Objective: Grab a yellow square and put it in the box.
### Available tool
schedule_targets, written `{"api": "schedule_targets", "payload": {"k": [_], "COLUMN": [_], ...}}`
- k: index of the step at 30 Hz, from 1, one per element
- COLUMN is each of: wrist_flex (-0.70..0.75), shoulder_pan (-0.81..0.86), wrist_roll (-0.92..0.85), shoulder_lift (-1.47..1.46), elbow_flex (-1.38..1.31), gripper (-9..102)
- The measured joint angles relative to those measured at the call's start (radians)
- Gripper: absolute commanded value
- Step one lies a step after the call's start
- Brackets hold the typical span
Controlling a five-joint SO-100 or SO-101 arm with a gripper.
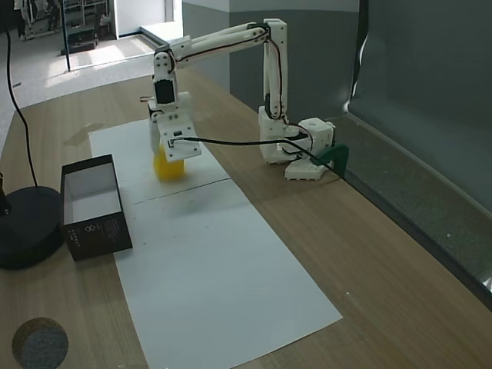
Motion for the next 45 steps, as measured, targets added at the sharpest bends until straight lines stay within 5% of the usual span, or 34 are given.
{"api": "schedule_targets", "payload": {"k": [13, 21, 34, 40, 45], "wrist_flex": [0.348, 0.241, 0.067, 0.061, 0.066], "shoulder_pan": [-0.273, -0.466, -0.356, -0.367, -0.367], "wrist_roll": [0.063, 0.072, 0.071, 0.072, 0.072], "shoulder_lift": [0.0, -0.086, -0.405, -0.434, -0.434], "elbow_flex": [-0.778, -0.87, -0.87, -0.87, -0.87], "gripper": [11, 11, 12, 35, 27]}}
